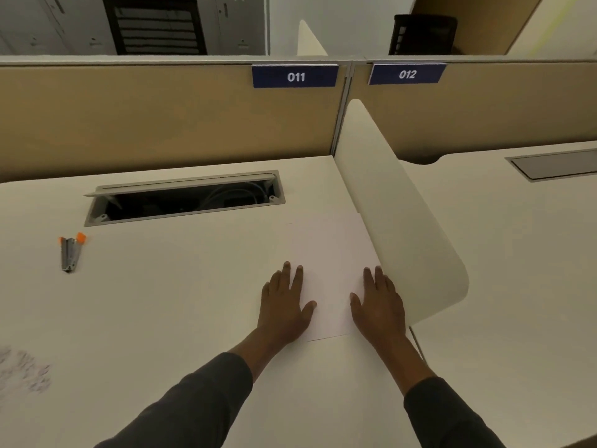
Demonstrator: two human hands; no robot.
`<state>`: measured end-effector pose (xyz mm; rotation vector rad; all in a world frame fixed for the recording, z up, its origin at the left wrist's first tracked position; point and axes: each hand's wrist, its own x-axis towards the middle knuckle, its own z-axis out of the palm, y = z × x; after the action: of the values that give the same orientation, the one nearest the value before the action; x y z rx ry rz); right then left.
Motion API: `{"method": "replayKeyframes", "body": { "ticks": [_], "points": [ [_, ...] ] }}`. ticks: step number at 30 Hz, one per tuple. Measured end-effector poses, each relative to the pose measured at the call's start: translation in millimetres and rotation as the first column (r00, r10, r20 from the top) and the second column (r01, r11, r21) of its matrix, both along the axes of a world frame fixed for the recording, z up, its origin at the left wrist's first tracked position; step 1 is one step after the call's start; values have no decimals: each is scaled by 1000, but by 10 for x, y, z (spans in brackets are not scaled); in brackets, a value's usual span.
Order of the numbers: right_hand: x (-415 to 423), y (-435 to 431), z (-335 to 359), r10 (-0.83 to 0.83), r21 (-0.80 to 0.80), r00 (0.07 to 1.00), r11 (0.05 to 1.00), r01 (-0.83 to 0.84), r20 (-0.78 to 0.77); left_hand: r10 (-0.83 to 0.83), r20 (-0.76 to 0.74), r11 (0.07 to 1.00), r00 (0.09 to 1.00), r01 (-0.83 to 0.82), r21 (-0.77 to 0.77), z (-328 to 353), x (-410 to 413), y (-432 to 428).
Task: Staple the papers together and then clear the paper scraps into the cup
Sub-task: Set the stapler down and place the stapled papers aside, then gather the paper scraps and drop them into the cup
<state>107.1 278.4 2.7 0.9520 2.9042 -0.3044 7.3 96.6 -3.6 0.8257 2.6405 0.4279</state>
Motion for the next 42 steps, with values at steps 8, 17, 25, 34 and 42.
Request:
{"method": "replayKeyframes", "body": {
  "ticks": [8, 17, 25, 34, 42],
  "points": [
    [50, -1018, -188, 329, -13, 929, 942, -336, -167, 93, -56, 968, 994, -77, 239, -58, 413, -1205],
    [-58, -2777, -426, 531, -67, 845, 842, -535, -70, 523, -239, 844, 818, -460, 274, -174, 549, -3513],
    [-667, -4273, -353, 620, -150, 782, 769, -621, -61, 799, -224, 587, 557, -804, 95, -354, 536, -5241],
    [-1485, -4634, -403, 693, -127, 702, 691, -712, -165, 753, -232, 646, 616, -759, 83, -476, 52, -5523],
    [-1999, -4998, -423, 848, -109, 512, 501, -859, -133, 761, -244, 638, 601, -763, 107, -562, 31, -5554]
  ]
}}
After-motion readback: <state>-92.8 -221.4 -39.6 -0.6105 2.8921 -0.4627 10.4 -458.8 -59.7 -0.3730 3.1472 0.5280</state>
